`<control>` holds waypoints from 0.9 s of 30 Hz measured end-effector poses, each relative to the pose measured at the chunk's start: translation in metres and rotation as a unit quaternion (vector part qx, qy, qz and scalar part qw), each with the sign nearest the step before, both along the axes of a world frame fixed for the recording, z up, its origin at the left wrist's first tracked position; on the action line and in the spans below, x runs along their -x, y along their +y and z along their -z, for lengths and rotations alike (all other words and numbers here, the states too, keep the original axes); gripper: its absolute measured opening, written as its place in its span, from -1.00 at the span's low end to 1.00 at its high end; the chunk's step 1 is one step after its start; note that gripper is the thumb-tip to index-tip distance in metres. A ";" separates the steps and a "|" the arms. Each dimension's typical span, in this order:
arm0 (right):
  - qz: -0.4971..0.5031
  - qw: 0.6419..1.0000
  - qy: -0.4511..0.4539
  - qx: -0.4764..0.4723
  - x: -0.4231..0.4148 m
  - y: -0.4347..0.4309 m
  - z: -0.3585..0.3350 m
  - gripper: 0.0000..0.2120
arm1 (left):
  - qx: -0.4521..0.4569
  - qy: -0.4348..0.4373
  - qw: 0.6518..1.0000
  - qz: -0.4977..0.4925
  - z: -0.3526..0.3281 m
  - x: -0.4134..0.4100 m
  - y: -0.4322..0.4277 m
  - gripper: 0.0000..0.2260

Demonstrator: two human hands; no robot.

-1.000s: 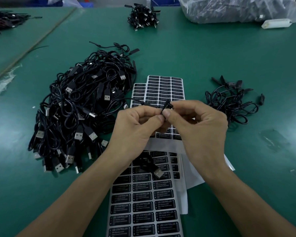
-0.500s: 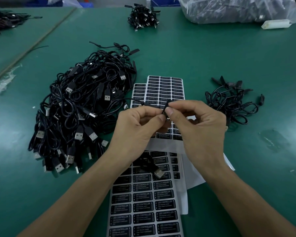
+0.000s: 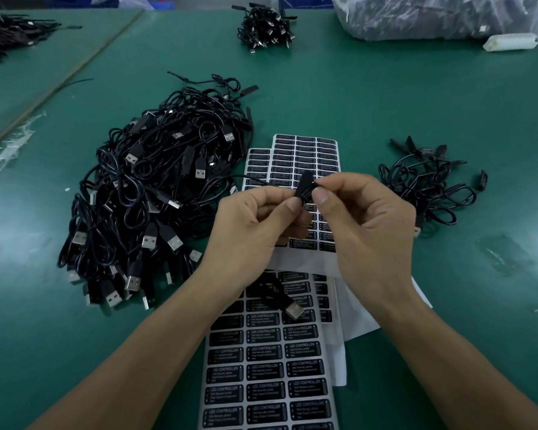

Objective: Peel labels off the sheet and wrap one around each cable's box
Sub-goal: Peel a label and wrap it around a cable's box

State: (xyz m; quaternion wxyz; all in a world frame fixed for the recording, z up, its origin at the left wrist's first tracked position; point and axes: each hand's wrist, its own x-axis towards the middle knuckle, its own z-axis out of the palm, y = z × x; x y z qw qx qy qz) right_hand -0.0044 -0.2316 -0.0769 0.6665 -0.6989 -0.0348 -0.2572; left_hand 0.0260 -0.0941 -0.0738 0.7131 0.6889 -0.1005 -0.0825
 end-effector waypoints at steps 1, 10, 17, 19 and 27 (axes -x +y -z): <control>0.007 1.000 0.002 0.001 -0.001 -0.001 0.000 -0.77 | -0.003 -0.002 1.000 -0.001 0.000 0.000 0.000 -0.88; -0.024 0.997 0.025 -0.062 -0.003 -0.003 0.000 -0.82 | 0.001 -0.009 1.000 0.005 0.001 0.000 0.001 -0.90; -0.025 0.998 0.027 -0.049 -0.003 -0.003 -0.001 -0.80 | 0.003 -0.008 1.000 0.013 0.003 -0.001 0.001 -0.91; -0.021 0.998 0.025 -0.044 -0.003 -0.003 -0.002 -0.80 | 0.000 -0.011 1.000 0.014 0.003 -0.001 0.001 -0.91; -0.010 0.999 0.030 -0.021 -0.003 -0.004 -0.002 -0.78 | -0.010 -0.016 1.000 0.011 0.003 -0.001 0.000 -0.91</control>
